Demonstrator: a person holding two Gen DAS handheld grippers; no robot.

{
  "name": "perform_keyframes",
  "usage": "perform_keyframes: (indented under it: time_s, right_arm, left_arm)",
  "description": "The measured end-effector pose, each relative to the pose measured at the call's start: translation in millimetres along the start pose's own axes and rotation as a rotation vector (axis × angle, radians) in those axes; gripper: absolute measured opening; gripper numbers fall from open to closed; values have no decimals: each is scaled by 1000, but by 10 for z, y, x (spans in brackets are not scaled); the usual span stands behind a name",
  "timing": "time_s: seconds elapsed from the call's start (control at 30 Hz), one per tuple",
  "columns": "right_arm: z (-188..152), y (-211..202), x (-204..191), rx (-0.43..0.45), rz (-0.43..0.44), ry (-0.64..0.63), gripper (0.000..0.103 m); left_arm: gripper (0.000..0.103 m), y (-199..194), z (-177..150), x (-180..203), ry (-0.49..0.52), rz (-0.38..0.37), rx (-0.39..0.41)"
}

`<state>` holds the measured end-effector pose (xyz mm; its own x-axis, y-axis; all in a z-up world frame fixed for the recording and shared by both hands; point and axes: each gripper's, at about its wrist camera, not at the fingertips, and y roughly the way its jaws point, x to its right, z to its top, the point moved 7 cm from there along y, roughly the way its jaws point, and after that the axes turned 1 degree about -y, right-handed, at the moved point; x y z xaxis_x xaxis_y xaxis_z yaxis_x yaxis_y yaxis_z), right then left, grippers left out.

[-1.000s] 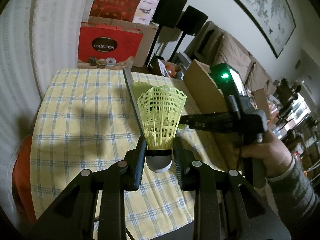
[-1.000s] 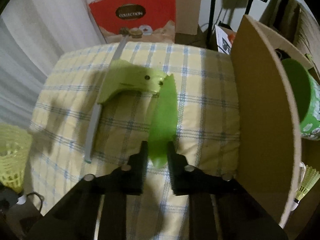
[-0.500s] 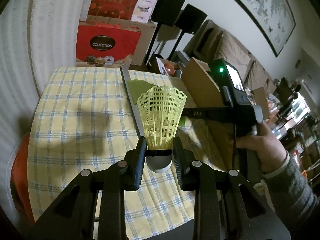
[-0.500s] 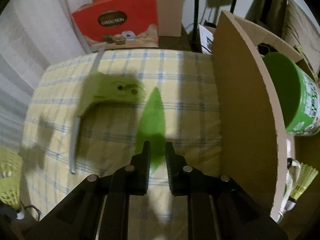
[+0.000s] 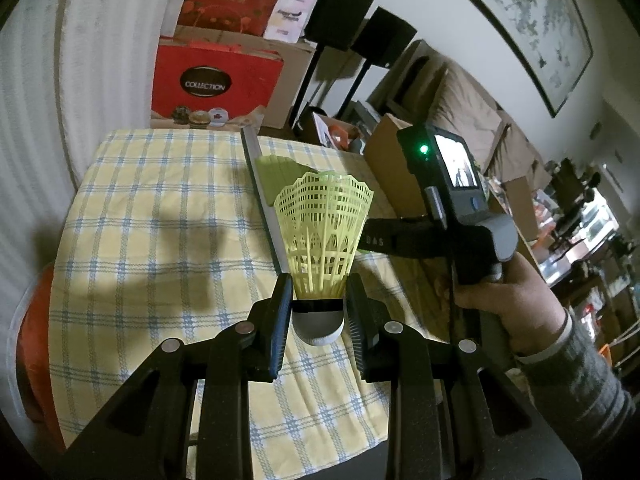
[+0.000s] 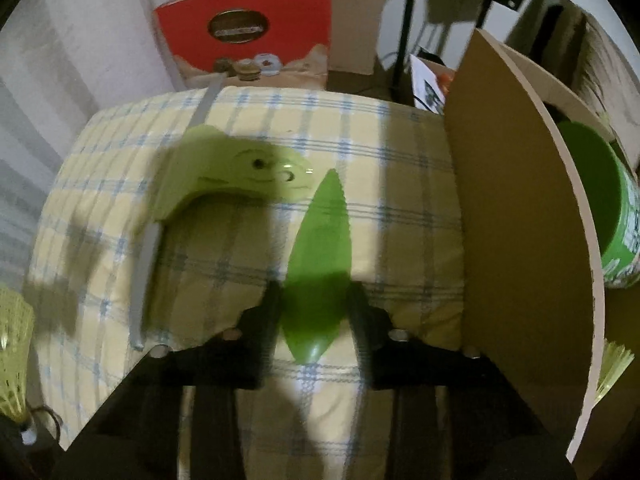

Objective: Organize objects
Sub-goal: 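Grasp the green leaf-shaped plastic piece with the right gripper while the left gripper holds the shuttlecock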

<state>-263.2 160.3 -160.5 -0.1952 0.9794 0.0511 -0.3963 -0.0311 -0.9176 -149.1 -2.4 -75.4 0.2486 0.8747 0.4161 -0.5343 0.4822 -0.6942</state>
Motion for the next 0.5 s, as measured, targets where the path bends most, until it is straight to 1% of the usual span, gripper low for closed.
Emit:
perform_keyframes:
  time_s: [0.07, 0.13, 0.27, 0.5]
  right_arm:
    - [-9, 0, 0, -5, 14, 3, 32]
    - [-18, 2, 26, -9, 46, 32, 32]
    - [-18, -89, 79, 8, 101, 83, 32]
    - [-19, -342, 132, 47, 121, 86, 32]
  left_arm:
    - [25, -13, -4, 13, -1, -5, 2]
    - [25, -26, -8, 21, 1, -6, 4]
    - [25, -44, -10, 9, -2, -4, 5]
    - [25, -48, 8, 7, -7, -2, 2]
